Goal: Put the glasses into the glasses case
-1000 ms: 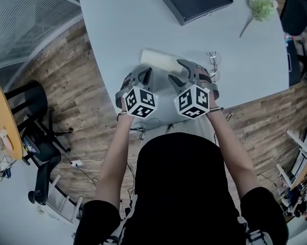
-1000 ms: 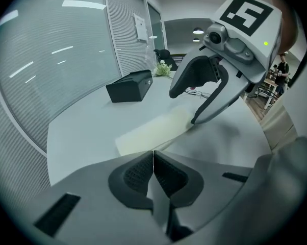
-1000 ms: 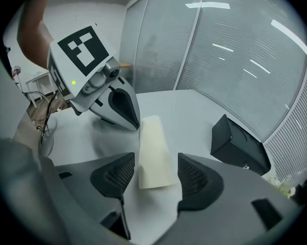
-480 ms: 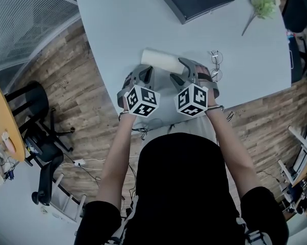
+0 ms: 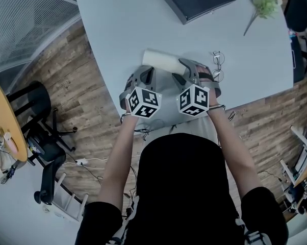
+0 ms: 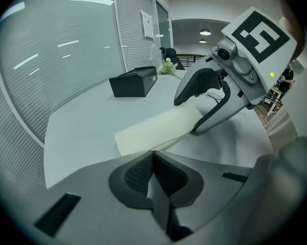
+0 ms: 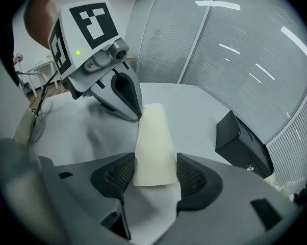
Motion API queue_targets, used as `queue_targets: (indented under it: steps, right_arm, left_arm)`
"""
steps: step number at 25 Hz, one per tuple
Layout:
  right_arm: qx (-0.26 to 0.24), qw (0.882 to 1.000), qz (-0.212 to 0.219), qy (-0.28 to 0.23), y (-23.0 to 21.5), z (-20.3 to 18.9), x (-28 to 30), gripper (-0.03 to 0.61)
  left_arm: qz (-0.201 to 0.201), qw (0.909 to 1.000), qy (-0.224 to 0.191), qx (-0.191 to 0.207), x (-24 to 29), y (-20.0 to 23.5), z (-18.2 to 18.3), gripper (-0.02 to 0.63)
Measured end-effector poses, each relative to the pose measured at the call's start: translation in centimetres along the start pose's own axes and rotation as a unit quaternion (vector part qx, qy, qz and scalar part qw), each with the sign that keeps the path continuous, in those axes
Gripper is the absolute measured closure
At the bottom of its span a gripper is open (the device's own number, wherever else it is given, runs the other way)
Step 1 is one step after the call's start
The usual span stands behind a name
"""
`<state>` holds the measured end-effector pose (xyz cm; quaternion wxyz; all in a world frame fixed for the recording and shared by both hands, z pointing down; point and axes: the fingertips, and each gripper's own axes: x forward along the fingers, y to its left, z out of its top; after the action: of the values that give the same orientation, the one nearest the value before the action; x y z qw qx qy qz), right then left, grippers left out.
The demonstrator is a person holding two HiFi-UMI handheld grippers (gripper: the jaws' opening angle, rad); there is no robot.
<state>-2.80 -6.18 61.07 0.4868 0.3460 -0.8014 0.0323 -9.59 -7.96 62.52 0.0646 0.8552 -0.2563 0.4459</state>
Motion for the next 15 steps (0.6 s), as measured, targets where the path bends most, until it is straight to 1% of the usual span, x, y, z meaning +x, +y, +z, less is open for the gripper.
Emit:
queue_targets:
  steps: [8,12,15]
  right_arm:
    - [0.013,1.000,0.016,-0.008,-0.02,-0.08,-0.12,0.307]
    - [0.035,0.999,0.028,-0.016,-0.14,0.03,-0.24,0.308]
    - [0.035,0.999,0.033,-0.015,-0.16,0.04,-0.18,0.307]
  left_arm:
    - [0.002,0.9999,0.001,-0.015,0.02,-0.11,-0.05,0.591]
    - [0.004,0.9998,0.002,-0.019,0.02,-0.12,-0.09,0.591]
    - [0.005,0.9997,0.001,-0.025,0.07,-0.11,-0.17,0.591]
